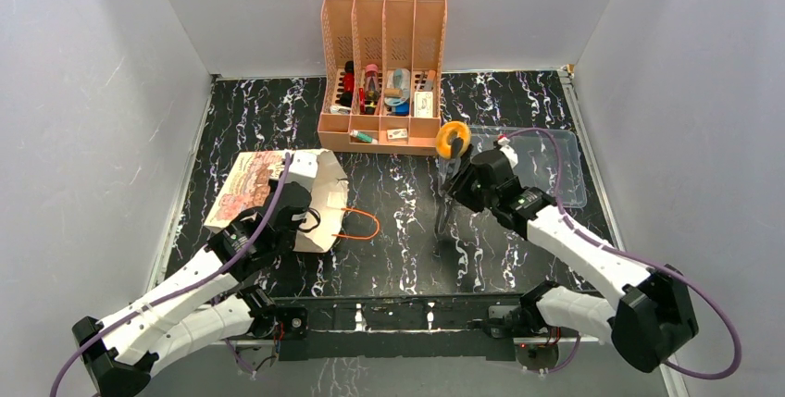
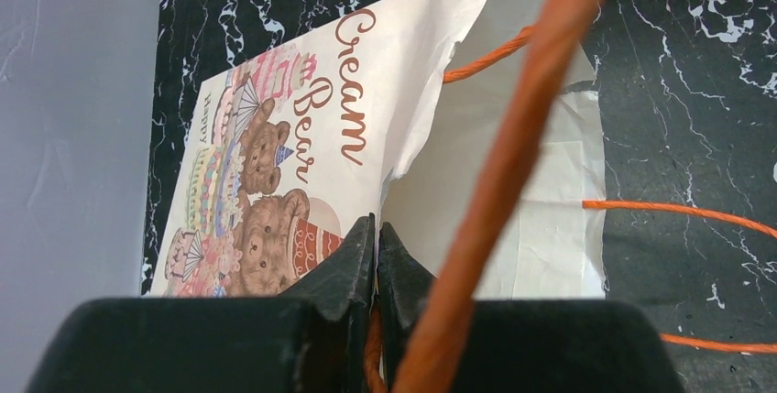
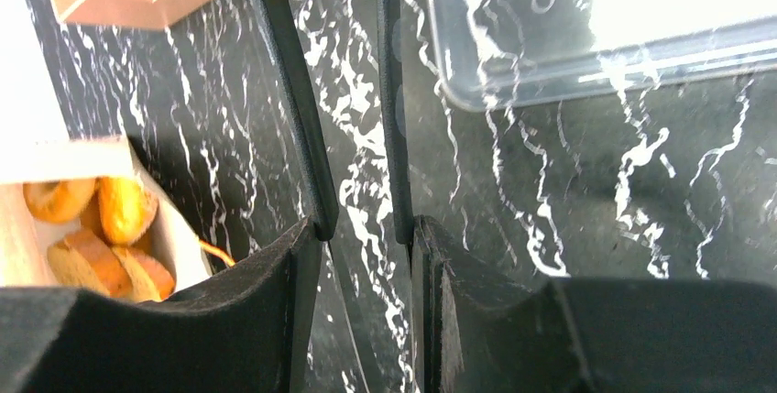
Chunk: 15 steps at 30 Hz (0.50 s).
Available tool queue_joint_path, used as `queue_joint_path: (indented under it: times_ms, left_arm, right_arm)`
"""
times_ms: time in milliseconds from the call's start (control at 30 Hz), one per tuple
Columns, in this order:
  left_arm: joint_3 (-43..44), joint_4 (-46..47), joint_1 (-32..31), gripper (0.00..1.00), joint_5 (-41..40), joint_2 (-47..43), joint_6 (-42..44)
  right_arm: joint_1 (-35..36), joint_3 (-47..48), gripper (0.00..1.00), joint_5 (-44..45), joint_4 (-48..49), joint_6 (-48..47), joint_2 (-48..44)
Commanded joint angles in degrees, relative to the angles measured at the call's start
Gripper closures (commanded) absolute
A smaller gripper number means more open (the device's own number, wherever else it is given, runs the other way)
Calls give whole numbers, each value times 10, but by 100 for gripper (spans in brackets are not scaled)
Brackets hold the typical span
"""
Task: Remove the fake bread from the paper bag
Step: Place the fake bread in the container.
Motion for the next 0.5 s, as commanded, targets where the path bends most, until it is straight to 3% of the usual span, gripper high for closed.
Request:
queue_joint_path:
  times_ms: [0, 467]
  left_arm:
    - [19, 4, 0, 100, 8, -5, 17]
    - [24, 0, 0, 100, 13, -3, 13]
  right_arm:
    - [-67, -7, 100, -50, 91, -18, 34]
    - [-137, -18, 99, -113, 191, -22, 159]
